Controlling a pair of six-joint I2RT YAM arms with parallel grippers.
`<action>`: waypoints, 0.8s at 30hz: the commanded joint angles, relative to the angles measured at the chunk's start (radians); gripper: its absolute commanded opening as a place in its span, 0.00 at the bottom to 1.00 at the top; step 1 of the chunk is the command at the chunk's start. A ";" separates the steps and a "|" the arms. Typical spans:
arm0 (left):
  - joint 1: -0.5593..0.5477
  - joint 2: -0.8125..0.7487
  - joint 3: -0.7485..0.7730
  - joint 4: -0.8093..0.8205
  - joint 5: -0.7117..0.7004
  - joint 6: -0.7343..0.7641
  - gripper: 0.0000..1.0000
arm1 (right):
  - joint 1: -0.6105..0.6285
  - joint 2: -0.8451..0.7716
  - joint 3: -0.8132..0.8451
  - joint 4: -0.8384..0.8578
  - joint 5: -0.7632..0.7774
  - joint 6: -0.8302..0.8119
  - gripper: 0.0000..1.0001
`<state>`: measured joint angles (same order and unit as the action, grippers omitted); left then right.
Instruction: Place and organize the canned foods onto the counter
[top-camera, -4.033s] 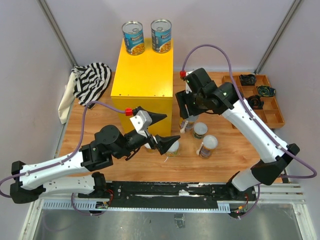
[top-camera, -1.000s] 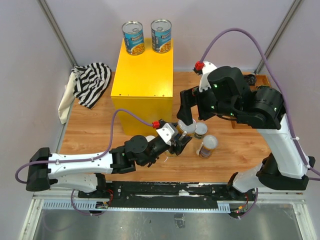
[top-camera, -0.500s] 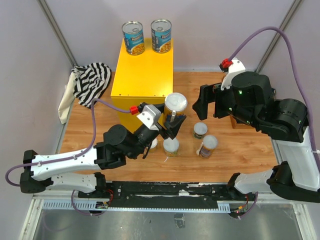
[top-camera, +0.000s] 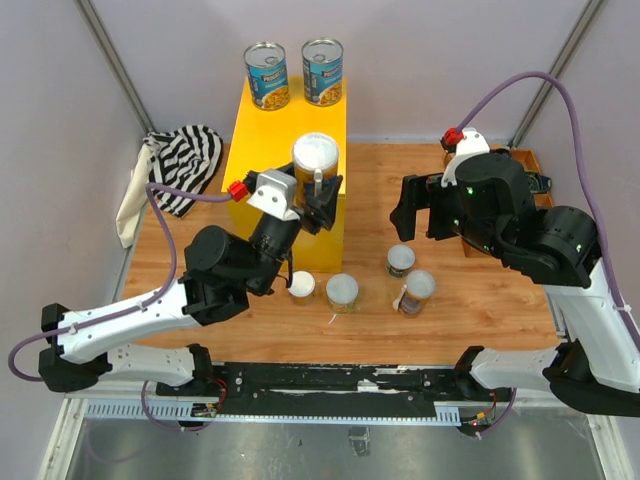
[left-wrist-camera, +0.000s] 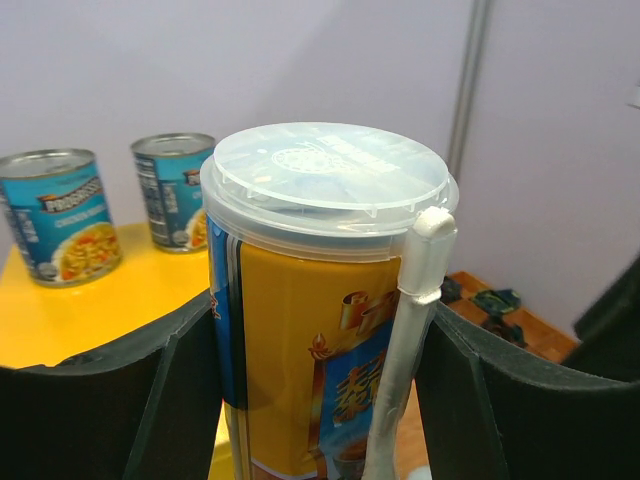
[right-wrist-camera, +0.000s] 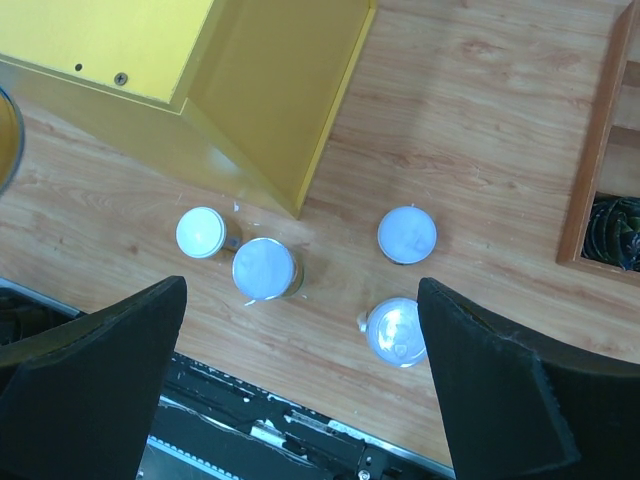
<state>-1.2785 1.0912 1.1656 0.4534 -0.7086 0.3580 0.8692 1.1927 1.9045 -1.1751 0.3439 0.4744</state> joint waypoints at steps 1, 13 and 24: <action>0.115 -0.009 0.081 0.103 0.042 -0.020 0.00 | -0.025 -0.016 -0.019 0.047 0.010 0.009 0.98; 0.480 0.004 0.126 0.013 0.272 -0.226 0.00 | -0.052 -0.048 -0.090 0.117 -0.028 -0.012 0.99; 0.757 0.102 0.163 0.029 0.455 -0.401 0.00 | -0.063 -0.071 -0.181 0.185 -0.043 -0.042 0.98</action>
<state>-0.5892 1.1824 1.2518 0.3473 -0.3561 0.0395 0.8207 1.1469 1.7641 -1.0382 0.3111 0.4526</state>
